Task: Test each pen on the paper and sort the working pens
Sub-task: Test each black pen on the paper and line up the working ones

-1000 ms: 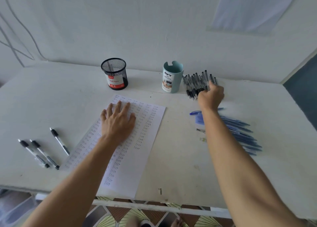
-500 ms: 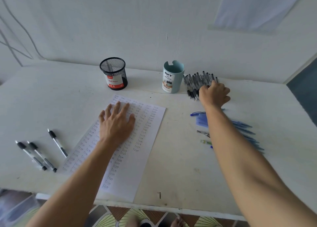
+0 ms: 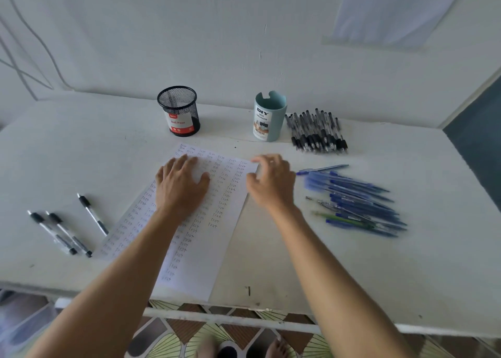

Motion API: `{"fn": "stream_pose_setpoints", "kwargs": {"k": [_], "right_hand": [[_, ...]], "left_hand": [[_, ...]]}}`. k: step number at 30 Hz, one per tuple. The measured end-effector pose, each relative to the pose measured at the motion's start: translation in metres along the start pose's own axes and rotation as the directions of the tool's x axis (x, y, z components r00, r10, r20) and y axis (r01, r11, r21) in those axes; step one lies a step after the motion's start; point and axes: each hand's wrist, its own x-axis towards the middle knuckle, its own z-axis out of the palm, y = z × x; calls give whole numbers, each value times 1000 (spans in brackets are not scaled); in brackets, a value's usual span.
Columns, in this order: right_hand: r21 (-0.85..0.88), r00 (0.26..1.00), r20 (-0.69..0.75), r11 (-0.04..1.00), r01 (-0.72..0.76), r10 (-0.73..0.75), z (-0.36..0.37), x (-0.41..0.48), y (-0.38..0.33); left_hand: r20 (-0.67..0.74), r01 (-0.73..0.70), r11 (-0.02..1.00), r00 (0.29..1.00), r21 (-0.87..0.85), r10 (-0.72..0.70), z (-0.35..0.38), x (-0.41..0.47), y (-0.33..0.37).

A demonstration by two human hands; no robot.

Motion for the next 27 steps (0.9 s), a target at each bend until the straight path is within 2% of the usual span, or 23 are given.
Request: {"fn": "stream_pose_setpoints", "kwargs": {"k": [3, 6, 9, 11, 13, 15, 17, 19, 21, 24, 27], "right_hand": [[-25, 986, 153, 998, 65, -60, 16, -29, -8], [-131, 975, 199, 983, 131, -103, 24, -39, -2], [-191, 966, 230, 968, 163, -117, 25, -39, 1], [-214, 965, 230, 961, 175, -125, 25, -40, 1], [-217, 966, 221, 959, 181, -132, 24, -41, 0], [-213, 966, 222, 960, 180, -132, 23, -42, 0], [-211, 967, 216, 961, 181, -135, 22, -43, -1], [-204, 967, 216, 962, 182, -137, 21, -43, -2], [-198, 967, 217, 964, 179, -135, 21, -44, -2], [-194, 970, 202, 966, 173, -133, 23, -45, -2], [-197, 974, 179, 965, 174, -140, 25, -45, -2]], "left_hand": [[-11, 38, 986, 999, -165, -40, -10, -3, 1], [9, 73, 933, 997, -352, -74, -25, -5, -2], [28, 79, 757, 996, -648, -80, -41, -9, -11], [3, 58, 697, 997, -715, -80, -49, -14, -21], [-74, 29, 786, 993, -618, -95, -52, -18, -33], [-159, 48, 913, 980, -405, -122, -56, -24, -47], [-187, 181, 970, 960, -160, -210, -62, -28, -61], [-155, 411, 910, 904, 50, -399, -70, -34, -70], [-131, 557, 811, 831, 178, -541, -79, -40, -77], [-140, 632, 738, 774, 238, -618, -81, -43, -92], [-138, 659, 721, 751, 213, -645, -82, -43, -101]]}}
